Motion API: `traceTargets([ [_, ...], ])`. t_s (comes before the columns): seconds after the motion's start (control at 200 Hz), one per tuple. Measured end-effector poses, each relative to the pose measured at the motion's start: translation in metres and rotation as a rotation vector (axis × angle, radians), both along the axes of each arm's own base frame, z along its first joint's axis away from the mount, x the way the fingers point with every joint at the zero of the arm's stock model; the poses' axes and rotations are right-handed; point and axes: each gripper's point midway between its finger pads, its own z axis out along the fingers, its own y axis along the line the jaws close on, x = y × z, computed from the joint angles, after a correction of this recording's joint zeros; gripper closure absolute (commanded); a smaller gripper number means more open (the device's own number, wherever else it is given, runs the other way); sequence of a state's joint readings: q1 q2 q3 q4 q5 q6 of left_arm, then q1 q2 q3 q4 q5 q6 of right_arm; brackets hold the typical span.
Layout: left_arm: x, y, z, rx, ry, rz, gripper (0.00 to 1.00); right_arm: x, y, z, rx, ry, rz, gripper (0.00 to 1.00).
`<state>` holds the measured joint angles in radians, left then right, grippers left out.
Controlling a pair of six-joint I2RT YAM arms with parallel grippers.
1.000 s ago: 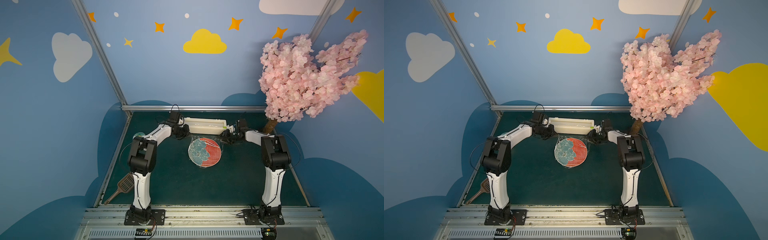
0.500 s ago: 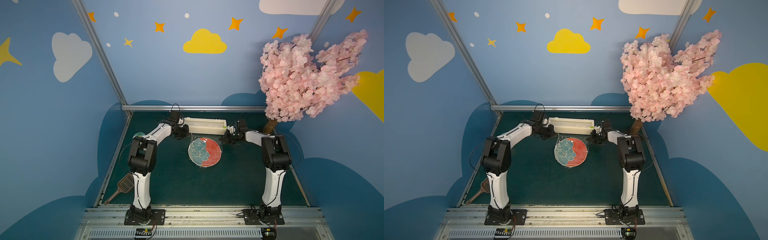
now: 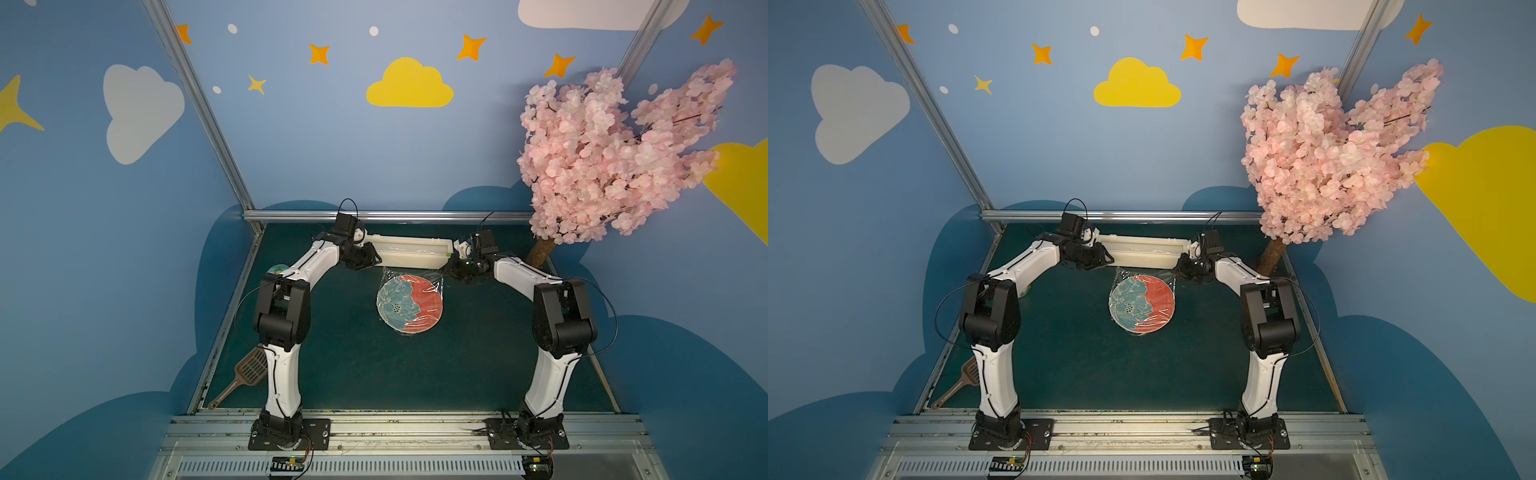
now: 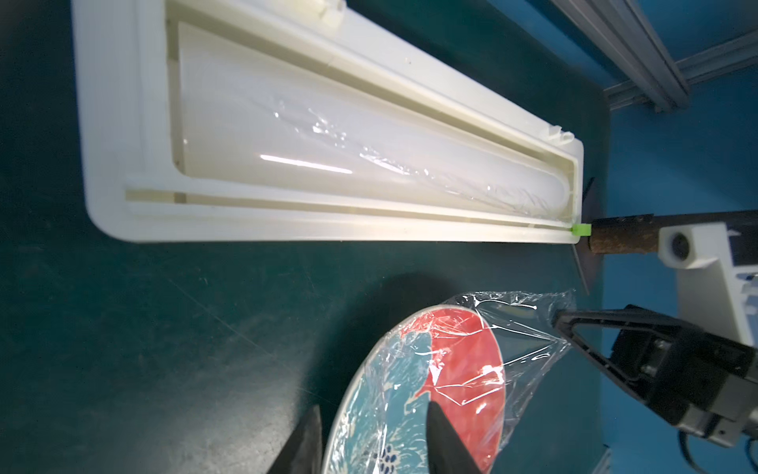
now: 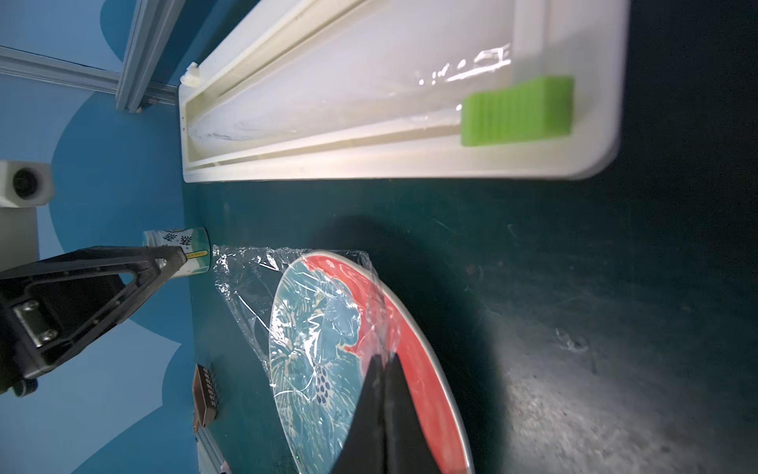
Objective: Wrap the plate with plastic wrap
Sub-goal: Cover the plate with plastic wrap.
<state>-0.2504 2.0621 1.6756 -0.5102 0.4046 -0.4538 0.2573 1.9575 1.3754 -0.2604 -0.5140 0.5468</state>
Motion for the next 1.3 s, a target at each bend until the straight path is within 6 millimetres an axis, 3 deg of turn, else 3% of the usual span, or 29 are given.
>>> traceTargets([
  [0.115, -0.009, -0.005, -0.007, -0.045, 0.023, -0.010, 0.40, 0.000, -0.001, -0.001, -0.008, -0.003, 0.002, 1.00],
  [0.42, -0.008, -0.026, -0.006, -0.054, 0.010, -0.060, 0.56, -0.001, 0.000, -0.001, -0.010, -0.002, 0.005, 1.00],
  [0.686, -0.003, -0.036, -0.043, 0.085, 0.049, -0.104, 0.60, -0.001, -0.001, -0.001, -0.012, -0.003, 0.008, 1.00],
  [0.746, -0.005, -0.034, -0.049, 0.113, 0.064, -0.107, 0.68, -0.001, -0.001, -0.002, -0.013, -0.004, 0.009, 1.00],
  [0.881, -0.007, -0.029, -0.054, 0.160, 0.074, -0.111, 0.97, -0.002, -0.001, -0.002, -0.017, -0.004, 0.014, 1.00],
  [1.156, -0.005, -0.021, -0.054, 0.213, 0.067, -0.093, 0.97, -0.006, -0.004, -0.005, -0.041, 0.009, 0.016, 1.00],
  [1.301, -0.002, -0.014, -0.044, 0.250, 0.032, -0.079, 0.97, -0.005, -0.009, 0.002, -0.071, -0.018, 0.010, 1.00],
])
